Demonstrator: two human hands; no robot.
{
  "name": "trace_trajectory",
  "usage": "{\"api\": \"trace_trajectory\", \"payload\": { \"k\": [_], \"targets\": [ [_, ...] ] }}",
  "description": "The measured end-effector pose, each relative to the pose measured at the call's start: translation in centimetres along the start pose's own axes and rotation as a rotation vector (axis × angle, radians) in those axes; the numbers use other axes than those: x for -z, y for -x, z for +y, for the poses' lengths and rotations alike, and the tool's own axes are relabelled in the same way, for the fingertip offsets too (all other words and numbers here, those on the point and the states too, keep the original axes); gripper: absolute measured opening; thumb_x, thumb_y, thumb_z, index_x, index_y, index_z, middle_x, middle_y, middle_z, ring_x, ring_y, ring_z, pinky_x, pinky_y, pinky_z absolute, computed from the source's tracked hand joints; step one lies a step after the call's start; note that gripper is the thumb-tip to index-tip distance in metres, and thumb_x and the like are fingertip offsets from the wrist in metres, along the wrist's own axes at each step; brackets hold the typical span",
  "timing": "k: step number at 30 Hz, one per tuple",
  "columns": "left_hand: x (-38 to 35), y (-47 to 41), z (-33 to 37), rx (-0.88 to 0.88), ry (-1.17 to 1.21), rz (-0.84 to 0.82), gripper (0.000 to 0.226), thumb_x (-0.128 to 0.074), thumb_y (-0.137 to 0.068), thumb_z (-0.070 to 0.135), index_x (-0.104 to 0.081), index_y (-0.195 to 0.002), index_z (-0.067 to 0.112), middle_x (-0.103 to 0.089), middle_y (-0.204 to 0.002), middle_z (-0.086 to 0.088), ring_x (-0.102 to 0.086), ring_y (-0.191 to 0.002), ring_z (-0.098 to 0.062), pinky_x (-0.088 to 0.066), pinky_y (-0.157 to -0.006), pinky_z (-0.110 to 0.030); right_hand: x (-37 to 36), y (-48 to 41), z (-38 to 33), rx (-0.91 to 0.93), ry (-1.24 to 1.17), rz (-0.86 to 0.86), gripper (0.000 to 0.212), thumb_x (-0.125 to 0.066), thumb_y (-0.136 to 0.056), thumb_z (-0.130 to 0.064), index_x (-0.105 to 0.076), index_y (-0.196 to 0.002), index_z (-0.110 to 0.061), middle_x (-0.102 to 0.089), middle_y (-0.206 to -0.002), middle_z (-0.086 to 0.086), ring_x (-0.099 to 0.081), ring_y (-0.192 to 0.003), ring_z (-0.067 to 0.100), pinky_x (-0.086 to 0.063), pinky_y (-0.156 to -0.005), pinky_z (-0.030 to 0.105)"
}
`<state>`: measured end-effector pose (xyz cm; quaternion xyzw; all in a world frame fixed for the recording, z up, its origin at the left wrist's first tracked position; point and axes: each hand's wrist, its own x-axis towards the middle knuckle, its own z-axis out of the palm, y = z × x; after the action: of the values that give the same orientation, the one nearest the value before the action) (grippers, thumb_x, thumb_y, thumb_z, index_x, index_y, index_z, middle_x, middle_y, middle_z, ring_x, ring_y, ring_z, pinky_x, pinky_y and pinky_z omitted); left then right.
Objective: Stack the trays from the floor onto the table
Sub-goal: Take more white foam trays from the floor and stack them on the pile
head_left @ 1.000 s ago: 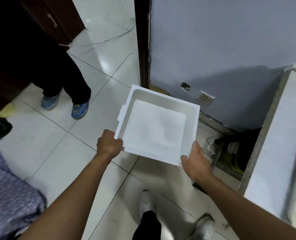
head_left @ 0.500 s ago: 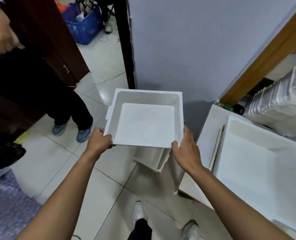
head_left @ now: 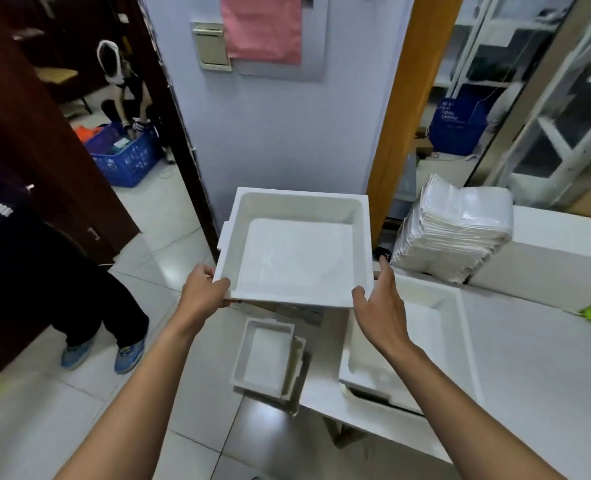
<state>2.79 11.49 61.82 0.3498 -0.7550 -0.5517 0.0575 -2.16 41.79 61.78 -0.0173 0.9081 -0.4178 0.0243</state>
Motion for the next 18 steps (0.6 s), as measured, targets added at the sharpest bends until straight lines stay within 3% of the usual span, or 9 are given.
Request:
{"api": "trace_trajectory", "payload": {
  "k": [4, 7, 9, 12, 15, 18],
  "targets": [
    [-2.4, 1.1, 2.7, -0.044, -0.045, -0.051, 0.012, -0.058, -0.084, 0.009, -0.051, -0.093, 0.011, -0.062, -0.104, -0.012, -0.071, -0.089, -0.036, -0.063, -0.069, -0.046, 3.6, -0.2, 1.1, -0.017, -0.03, 0.076, 0.072, -0.048, -0.097, -0.029, -0.01, -0.158, -0.024, -0.04, -0.155, 0.005, -0.052, -0.127, 0.029, -0.046, -0.095, 0.04],
    [-4.8, 2.3, 4.3, -0.066, -0.043, -0.088, 0.011, -0.057, -0.089, 0.0, -0.05, -0.097, 0.003, -0.056, -0.101, -0.011, -0.065, -0.081, -0.025, -0.061, -0.054, -0.031, 6.2, -0.1, 2.2, -0.059, -0.04, 0.109, 0.07, -0.048, -0.098, -0.027, -0.013, -0.158, -0.019, -0.039, -0.155, 0.007, -0.05, -0.13, 0.031, -0.04, -0.092, 0.035],
    [-6.1, 2.6, 4.9, -0.063, -0.044, -0.13, 0.016, -0.058, -0.09, -0.002, -0.052, -0.105, -0.002, -0.055, -0.101, -0.012, -0.065, -0.075, -0.021, -0.062, -0.058, -0.032, 7.6, -0.1, 2.9, -0.065, -0.049, 0.12, 0.065, -0.048, -0.099, -0.026, -0.019, -0.156, -0.016, -0.038, -0.155, 0.006, -0.049, -0.132, 0.031, -0.041, -0.096, 0.036],
    [-7.7, 3.0, 5.9, -0.061, -0.081, -0.223, 0.024, -0.061, -0.087, 0.001, -0.054, -0.107, -0.012, -0.061, -0.106, -0.016, -0.071, -0.078, -0.027, -0.064, -0.067, -0.039, 9.5, 0.0, 4.5, -0.106, -0.053, 0.14, 0.057, -0.049, -0.098, -0.025, -0.032, -0.152, -0.014, -0.042, -0.152, 0.006, -0.049, -0.131, 0.03, -0.043, -0.103, 0.04],
    [-9.2, 3.3, 7.1, -0.085, -0.121, -0.269, 0.025, -0.065, -0.085, 0.006, -0.06, -0.106, -0.007, -0.065, -0.112, -0.019, -0.074, -0.087, -0.033, -0.064, -0.066, -0.039, 10.9, 0.2, 6.0, -0.154, -0.061, 0.151, 0.059, -0.05, -0.096, -0.026, -0.034, -0.152, -0.014, -0.039, -0.153, 0.007, -0.046, -0.134, 0.031, -0.04, -0.108, 0.043],
    [-11.2, 4.7, 8.3, -0.101, -0.149, -0.293, 0.019, -0.062, -0.091, 0.0, -0.058, -0.107, -0.009, -0.063, -0.107, -0.016, -0.073, -0.082, -0.032, -0.062, -0.057, -0.031, 12.2, 0.6, 7.1, -0.194, -0.082, 0.179, 0.058, -0.051, -0.096, -0.024, -0.035, -0.151, -0.013, -0.041, -0.151, 0.008, -0.046, -0.133, 0.031, -0.039, -0.109, 0.042]
  ]
}}
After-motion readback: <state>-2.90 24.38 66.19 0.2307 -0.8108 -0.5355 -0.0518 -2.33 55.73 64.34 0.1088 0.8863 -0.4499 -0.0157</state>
